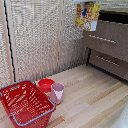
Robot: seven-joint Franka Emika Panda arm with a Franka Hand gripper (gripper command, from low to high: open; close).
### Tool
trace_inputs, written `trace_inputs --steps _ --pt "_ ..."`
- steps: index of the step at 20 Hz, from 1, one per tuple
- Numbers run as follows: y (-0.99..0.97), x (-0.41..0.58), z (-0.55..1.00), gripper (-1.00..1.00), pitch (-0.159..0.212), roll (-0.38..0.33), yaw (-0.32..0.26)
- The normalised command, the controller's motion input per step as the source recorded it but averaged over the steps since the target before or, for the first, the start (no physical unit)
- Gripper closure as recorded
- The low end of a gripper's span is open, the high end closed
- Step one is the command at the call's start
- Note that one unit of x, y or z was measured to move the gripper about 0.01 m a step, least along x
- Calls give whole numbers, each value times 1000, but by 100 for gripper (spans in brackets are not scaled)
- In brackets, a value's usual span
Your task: Shift your gripper thoughtfully near the cereal snack bar. Tenderly grip the snack bar with your precision device. Carefully hover the precision device above the first drawer installation and invite the snack bar to descend into the first drawer installation.
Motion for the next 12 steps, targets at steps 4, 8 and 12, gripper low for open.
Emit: trace_inputs --steps 4,8,12 --pt "-769 0 796 100 -77 -1 52" --pt "-846 0 691 100 -81 2 57" --pt "-866 0 656 100 -68 7 62"
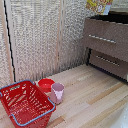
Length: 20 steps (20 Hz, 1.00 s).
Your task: Shift your gripper thoughtfully near the cereal snack bar. Tenderly grip the snack bar with your precision device. Carefully hover the precision device above the first drawer installation and invite the snack bar to descend into the first drawer installation.
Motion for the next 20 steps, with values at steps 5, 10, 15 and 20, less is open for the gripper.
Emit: trace_inputs --steps 5,10,15,20 --pt "-929 0 633 100 -18 3 45" --pt "-919 16 378 100 61 -12 19" --pt "-715 177 31 100 174 -57 -66" --pt "-431 210 -28 100 163 -79 -49"
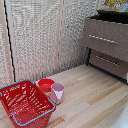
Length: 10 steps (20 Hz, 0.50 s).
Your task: Shift your gripper thoughtfully near the cereal snack bar. Tenderly grip the snack bar with your precision device. Carefully hover the precision device above the first drawer installation and invite the snack bar to descend into the first drawer installation.
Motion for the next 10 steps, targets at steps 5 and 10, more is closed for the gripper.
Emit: trace_inputs --steps 5,10 --pt "-19 15 -33 -100 21 -12 -63" --pt "-34 144 179 -100 101 -60 15"
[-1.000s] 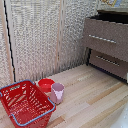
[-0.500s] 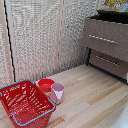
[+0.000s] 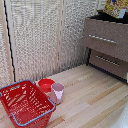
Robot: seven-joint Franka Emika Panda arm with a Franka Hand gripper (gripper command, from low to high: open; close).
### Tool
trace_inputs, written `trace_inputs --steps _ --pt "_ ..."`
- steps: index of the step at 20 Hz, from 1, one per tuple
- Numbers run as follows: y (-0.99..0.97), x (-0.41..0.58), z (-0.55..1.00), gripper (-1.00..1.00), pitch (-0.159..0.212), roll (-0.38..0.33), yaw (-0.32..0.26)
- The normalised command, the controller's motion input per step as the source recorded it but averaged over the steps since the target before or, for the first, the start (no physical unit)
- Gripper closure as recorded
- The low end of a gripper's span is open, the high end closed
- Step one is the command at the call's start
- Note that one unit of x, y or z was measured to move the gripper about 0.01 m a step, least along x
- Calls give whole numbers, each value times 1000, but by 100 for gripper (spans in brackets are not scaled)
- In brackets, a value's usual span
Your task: Shift your gripper thoughtfully near the cereal snack bar. Tenderly grip the snack bar with your precision device. Carefully hover the precision device above the first drawer installation and invite the snack bar to descend into the first drawer installation.
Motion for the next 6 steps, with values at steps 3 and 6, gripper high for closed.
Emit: trace_inputs --steps 3,6 --pt "-61 34 270 -100 88 -35 2" --pt "26 23 321 -100 71 -56 3"
